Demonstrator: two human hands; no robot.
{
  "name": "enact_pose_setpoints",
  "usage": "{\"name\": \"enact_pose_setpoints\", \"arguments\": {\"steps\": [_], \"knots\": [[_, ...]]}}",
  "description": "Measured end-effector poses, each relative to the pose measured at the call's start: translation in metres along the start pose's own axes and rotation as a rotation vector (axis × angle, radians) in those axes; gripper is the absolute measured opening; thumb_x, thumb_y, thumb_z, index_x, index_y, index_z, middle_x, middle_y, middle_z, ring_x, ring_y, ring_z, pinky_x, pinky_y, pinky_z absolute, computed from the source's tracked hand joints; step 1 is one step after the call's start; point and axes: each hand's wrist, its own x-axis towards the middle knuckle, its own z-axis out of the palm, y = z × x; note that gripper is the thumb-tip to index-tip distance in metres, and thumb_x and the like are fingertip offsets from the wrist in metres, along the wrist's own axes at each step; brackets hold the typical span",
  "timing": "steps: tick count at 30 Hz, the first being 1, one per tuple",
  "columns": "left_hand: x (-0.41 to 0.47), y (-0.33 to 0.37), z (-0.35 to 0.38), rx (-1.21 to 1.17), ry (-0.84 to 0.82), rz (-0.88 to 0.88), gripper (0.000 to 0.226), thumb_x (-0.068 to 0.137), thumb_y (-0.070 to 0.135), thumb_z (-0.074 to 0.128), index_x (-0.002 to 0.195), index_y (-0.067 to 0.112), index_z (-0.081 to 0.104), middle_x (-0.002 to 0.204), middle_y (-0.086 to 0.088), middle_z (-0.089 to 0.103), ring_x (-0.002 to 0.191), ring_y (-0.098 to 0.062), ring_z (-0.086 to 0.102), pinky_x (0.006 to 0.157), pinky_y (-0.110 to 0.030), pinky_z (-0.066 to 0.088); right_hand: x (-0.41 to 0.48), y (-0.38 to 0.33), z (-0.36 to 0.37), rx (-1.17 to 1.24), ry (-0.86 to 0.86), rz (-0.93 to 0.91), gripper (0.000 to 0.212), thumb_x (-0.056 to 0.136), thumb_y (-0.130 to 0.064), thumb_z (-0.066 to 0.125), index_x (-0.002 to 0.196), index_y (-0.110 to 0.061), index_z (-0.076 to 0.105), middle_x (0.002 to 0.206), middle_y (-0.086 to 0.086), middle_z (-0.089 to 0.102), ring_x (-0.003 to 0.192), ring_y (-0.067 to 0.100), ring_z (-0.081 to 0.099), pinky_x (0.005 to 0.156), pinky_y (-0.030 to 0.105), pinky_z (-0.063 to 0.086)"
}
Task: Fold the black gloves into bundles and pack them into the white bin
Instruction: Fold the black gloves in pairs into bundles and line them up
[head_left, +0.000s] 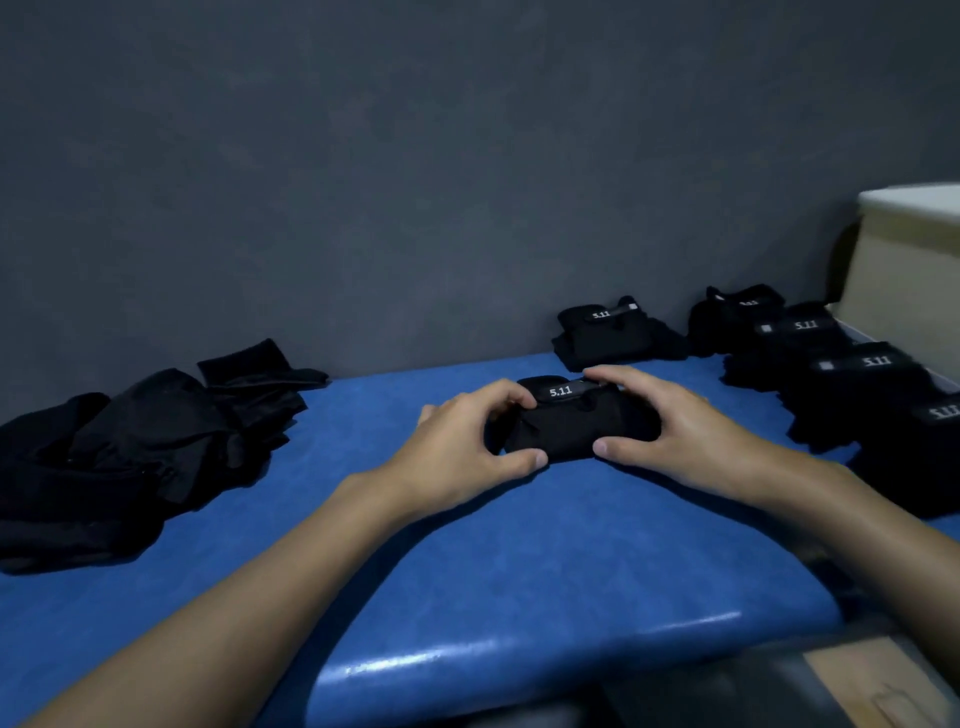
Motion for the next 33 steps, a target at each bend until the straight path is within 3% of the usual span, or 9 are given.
{"name": "enact_pose_setpoints", "arguments": {"steps": [5,9,12,17,20,33], "knots": [[0.025,0.014,0.025,0.008,0.019,0.032,0.043,0.074,0.055,0.074,0.109,0.044,0.052,0.093,0.037,0.059,0.099,0.004,0.056,0.107,-0.045,0.036,-0.019,0.015,-0.018,-0.172,0.137,0.032,0.071,0.079,-0.045,0.071,0.141,-0.045,0.035,0.136,-0.013,0.039,0.128,0.011,0.032,0.109,0.036,0.025],[0.045,0.019,0.037,0.023,0.027,0.032,0.039,0.078,0.051,0.076,0.109,0.043,0.053,0.098,0.025,0.063,0.103,0.000,0.056,0.108,-0.046,0.034,-0.032,0.019,-0.021,-0.327,0.313,-0.064,0.047,0.086,-0.036,0.065,0.131,-0.029,0.052,0.124,-0.010,0.040,0.115,0.010,0.035,0.098,0.031,0.029],[0.056,0.023,0.043,0.035,0.015,0.035,0.037,0.079,0.051,0.076,0.107,0.044,0.052,0.096,0.026,0.061,0.102,0.004,0.055,0.108,-0.047,0.034,-0.042,0.019,-0.015,-0.386,0.242,-0.059,0.043,0.091,-0.038,0.057,0.132,-0.027,0.052,0.123,-0.013,0.044,0.116,0.010,0.036,0.095,0.028,0.025],[0.068,0.028,0.050,0.051,0.012,0.023,0.038,0.080,0.051,0.074,0.110,0.045,0.051,0.107,0.024,0.060,0.105,0.001,0.053,0.107,-0.044,0.029,-0.044,0.022,-0.012,-0.422,0.182,0.045,0.053,0.097,-0.046,0.044,0.145,-0.024,0.038,0.146,-0.012,0.030,0.133,0.011,0.023,0.107,0.034,0.022],[0.071,0.029,0.054,0.067,0.031,0.028,0.040,0.082,0.052,0.073,0.116,0.045,0.053,0.115,0.020,0.055,0.105,0.000,0.052,0.104,-0.041,0.028,-0.040,0.023,-0.012,-0.395,0.141,0.095,0.056,0.096,-0.047,0.044,0.147,-0.024,0.033,0.151,-0.010,0.024,0.137,0.013,0.020,0.110,0.036,0.023],[0.075,0.029,0.056,0.103,0.056,0.016,0.044,0.084,0.049,0.072,0.124,0.040,0.054,0.115,0.018,0.052,0.104,-0.001,0.051,0.101,-0.043,0.030,-0.037,0.024,-0.013,-0.316,0.067,0.136,0.060,0.097,-0.047,0.044,0.150,-0.026,0.027,0.160,-0.010,0.011,0.146,0.011,0.010,0.118,0.038,0.012]]}}
